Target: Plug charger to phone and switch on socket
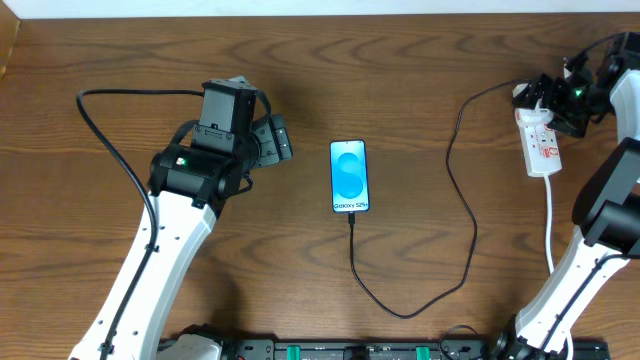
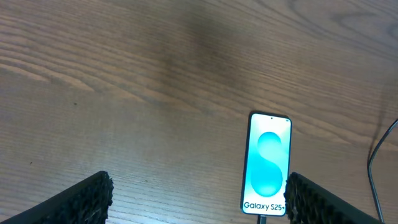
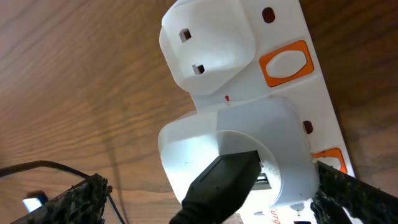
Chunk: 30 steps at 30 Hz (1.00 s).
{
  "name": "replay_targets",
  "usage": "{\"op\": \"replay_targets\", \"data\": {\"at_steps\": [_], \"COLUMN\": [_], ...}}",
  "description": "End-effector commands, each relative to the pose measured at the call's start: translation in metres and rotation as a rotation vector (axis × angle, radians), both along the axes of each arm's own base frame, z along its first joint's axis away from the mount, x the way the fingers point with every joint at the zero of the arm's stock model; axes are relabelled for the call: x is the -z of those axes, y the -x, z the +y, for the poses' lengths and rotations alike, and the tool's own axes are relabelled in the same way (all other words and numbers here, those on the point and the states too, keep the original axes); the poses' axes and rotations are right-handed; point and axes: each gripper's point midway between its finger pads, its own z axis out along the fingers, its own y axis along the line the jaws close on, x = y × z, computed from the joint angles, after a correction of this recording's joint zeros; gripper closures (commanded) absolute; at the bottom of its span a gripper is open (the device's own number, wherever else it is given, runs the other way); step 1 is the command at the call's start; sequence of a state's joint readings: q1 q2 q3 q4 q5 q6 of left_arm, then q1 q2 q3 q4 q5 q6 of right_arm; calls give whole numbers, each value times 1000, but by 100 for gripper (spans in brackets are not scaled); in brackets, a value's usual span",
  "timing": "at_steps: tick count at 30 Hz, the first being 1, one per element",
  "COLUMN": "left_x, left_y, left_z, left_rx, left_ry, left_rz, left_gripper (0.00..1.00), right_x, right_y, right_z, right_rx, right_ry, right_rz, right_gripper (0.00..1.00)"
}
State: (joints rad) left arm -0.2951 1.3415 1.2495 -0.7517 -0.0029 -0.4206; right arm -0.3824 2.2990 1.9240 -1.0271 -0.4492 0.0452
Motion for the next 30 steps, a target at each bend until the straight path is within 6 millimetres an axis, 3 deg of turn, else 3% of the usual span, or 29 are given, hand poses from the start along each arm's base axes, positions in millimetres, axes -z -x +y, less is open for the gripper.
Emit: {"op": "replay_targets", "data": {"at_steps": [1,30], "left_x": [-3,-3], "left_y": [-1,-1], "left_z": [3,3], "left_rx": [-3,-3], "left_ry": [-13,-13], "left_rz": [-11,-11], "left_gripper": [12,12], "right_x": [-9,1], "right_y": [-4,1], "right_z": [18,6], "right_rx": [-32,-96], "right_ry": [-13,82], "right_rz": [-22,-17], "right_gripper": [1,1]}}
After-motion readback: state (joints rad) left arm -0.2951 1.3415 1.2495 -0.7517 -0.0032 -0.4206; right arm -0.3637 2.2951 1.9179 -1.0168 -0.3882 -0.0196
